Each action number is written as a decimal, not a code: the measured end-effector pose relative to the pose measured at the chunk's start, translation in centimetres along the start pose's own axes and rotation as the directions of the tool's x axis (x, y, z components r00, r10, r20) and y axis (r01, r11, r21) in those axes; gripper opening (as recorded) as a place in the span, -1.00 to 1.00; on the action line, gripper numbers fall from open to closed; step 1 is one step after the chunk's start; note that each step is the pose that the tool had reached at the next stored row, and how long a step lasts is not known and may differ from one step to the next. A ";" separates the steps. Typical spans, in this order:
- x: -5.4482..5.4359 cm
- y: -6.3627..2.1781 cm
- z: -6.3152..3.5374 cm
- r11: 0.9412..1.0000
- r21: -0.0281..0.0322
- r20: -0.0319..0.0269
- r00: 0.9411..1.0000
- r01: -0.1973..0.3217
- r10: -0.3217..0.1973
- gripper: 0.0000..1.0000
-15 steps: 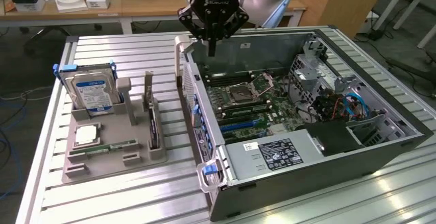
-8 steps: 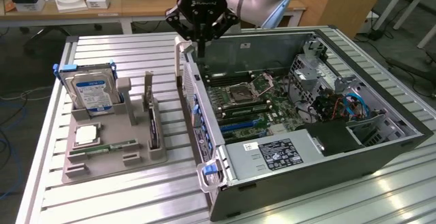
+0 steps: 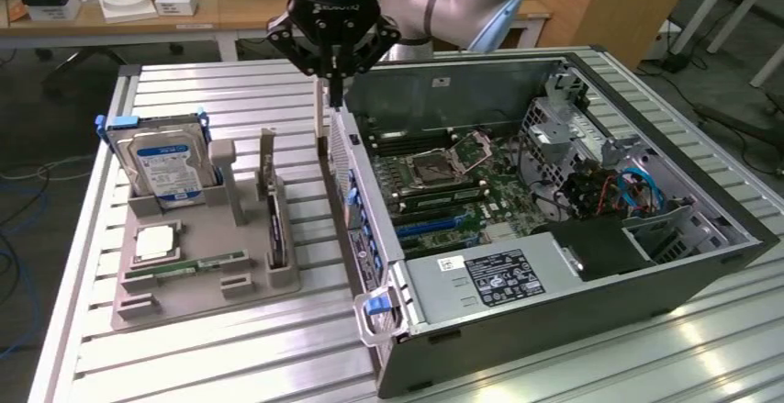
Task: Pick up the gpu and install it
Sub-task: 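Reach for the gpu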
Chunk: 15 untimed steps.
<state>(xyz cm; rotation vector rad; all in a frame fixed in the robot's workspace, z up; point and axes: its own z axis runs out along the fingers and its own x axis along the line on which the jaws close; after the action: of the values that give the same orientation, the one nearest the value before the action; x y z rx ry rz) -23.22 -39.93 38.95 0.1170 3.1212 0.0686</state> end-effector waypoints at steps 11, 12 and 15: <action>3.5 -0.27 0.09 1.000 0.000 -0.006 1.000 0.000 0.000 -0.80; 3.8 -0.30 0.10 1.000 0.001 -0.006 1.000 0.000 0.000 -0.80; 4.8 -0.37 0.13 1.000 0.001 -0.008 1.000 0.000 0.000 -0.80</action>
<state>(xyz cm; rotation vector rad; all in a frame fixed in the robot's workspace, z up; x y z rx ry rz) -28.01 -39.93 38.73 0.1178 3.1293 0.0683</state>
